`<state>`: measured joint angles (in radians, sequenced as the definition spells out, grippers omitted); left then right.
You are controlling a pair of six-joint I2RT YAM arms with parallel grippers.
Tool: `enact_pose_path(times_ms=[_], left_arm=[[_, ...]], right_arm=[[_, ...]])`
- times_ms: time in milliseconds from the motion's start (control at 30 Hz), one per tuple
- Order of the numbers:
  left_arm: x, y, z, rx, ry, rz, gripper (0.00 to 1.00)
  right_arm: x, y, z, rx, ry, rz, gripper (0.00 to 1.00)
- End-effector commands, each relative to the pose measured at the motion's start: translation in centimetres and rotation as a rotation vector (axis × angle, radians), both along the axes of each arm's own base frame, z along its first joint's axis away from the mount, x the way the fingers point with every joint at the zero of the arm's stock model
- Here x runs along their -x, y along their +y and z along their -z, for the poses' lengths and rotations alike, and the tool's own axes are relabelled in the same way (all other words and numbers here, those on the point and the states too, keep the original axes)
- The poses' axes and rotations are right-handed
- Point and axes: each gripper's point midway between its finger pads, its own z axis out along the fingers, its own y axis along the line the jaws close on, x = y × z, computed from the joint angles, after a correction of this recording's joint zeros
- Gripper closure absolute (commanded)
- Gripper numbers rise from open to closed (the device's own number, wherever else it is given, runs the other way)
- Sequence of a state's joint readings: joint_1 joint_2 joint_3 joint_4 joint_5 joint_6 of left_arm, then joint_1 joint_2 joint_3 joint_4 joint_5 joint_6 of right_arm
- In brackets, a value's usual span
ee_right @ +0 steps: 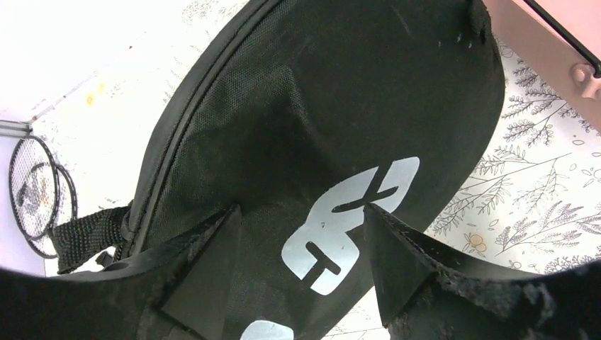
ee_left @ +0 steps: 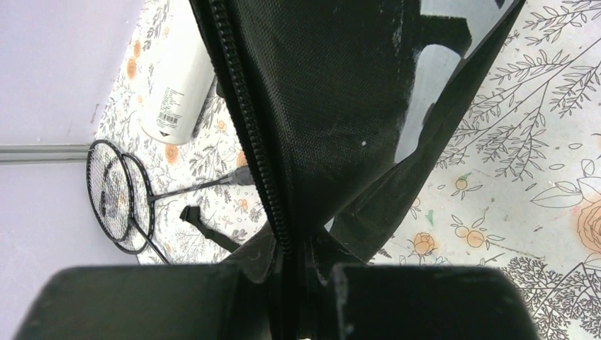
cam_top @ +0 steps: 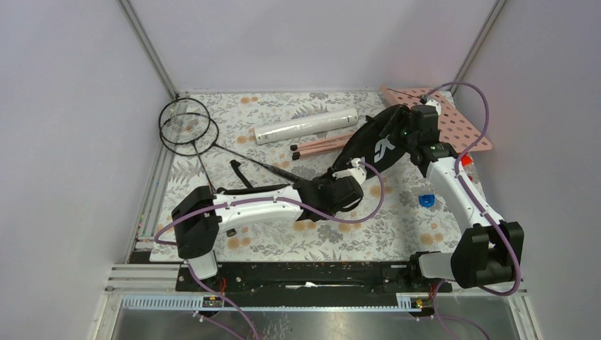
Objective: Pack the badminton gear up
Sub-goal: Adjust the racket bag, then open the racket bag at the center of the board.
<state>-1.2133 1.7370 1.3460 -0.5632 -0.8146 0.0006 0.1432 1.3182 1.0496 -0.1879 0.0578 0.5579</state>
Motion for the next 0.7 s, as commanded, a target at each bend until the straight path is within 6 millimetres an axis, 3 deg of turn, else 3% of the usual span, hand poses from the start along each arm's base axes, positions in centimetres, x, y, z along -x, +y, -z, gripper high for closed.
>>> enact_pose_path(times_ms=[0, 167, 267, 500, 667], left_arm=[[-1.2, -0.9, -3.3, 0.062, -0.102, -0.028, 1.0], [-1.1, -1.0, -2.4, 0.042, -0.089, -0.019, 1.0], [-1.0, -1.3, -2.5, 0.06, -0.08, -0.011, 1.0], [-1.3, -1.3, -2.4, 0.046, -0.094, -0.016, 1.0], [-1.4, -1.3, -2.4, 0.045, -0.1, -0.026, 1.0]], right_arm=[[-0.5, 0.4, -2.8, -0.019, -0.079, -0.015, 0.24], [-0.3, 0.1, -6.6, -0.012, -0.167, -0.011, 0.15], [-0.4, -0.3, -8.1, -0.008, -0.198, 0.011, 0.14], [-1.3, -0.1, -9.0, -0.046, -0.207, 0.036, 0.14], [-2.3, 0.2, -8.2, -0.04, -0.151, 0.034, 0.14]])
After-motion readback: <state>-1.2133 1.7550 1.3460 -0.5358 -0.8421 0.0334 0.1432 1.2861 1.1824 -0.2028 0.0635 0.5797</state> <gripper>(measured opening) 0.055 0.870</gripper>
